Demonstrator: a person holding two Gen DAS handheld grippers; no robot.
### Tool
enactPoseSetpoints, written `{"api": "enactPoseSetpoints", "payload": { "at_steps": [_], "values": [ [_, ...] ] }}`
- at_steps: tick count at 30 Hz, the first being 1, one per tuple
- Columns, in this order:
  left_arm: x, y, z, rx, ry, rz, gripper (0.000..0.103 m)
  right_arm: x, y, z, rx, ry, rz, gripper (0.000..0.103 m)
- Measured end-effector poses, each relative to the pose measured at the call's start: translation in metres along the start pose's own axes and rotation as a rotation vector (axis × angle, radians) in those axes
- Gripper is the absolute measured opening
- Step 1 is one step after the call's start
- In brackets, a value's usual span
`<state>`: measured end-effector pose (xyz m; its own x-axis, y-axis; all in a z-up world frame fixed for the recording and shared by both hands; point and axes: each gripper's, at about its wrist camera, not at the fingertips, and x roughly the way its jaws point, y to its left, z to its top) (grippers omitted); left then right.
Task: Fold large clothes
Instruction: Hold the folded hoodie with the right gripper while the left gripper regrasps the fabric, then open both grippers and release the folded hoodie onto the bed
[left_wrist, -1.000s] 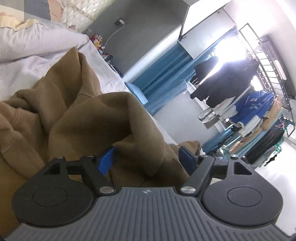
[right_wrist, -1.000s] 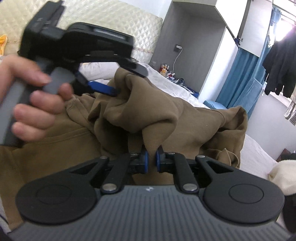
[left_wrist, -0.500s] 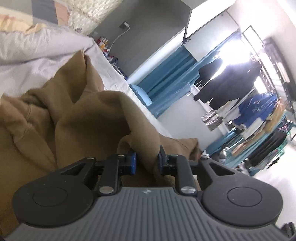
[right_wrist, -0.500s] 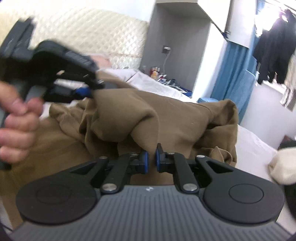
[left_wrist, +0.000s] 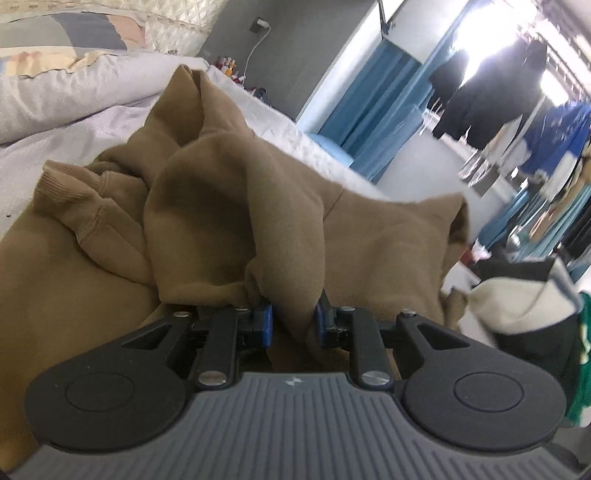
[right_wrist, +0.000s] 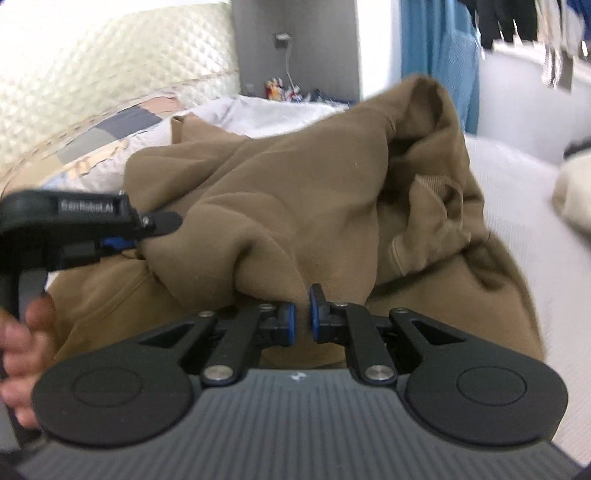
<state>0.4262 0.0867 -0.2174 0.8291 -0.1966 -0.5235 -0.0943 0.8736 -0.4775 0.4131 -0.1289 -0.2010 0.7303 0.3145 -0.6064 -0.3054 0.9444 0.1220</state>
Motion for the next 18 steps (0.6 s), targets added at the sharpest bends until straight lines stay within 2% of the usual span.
{"api": "enactPoseSetpoints", "payload": {
  "at_steps": [6, 13, 14, 15, 16, 18],
  "values": [
    [0.035, 0.008, -0.005, 0.017, 0.055, 0.039, 0.025, 0.032, -0.009, 0.0, 0.021, 0.03, -0.011, 0.011],
    [0.016, 0.014, 0.004, -0.045, 0.049, -0.041, 0.03, 0.009, -0.012, 0.003, 0.114, 0.013, 0.015, 0.012],
    [0.01, 0.013, 0.006, -0.048, 0.049, -0.049, 0.035, 0.003, -0.011, 0.004, 0.115, 0.01, 0.017, 0.014],
    [0.005, 0.012, 0.008, -0.048, 0.05, -0.046, 0.048, -0.003, -0.009, 0.005, 0.113, 0.006, 0.018, 0.015],
    [-0.001, 0.011, 0.01, -0.042, 0.054, -0.05, 0.051, -0.011, -0.008, 0.006, 0.111, 0.0, 0.026, 0.022],
    [-0.015, 0.007, 0.012, -0.02, 0.043, -0.033, 0.056, -0.024, -0.008, 0.006, 0.119, -0.001, 0.053, 0.048]
  ]
}}
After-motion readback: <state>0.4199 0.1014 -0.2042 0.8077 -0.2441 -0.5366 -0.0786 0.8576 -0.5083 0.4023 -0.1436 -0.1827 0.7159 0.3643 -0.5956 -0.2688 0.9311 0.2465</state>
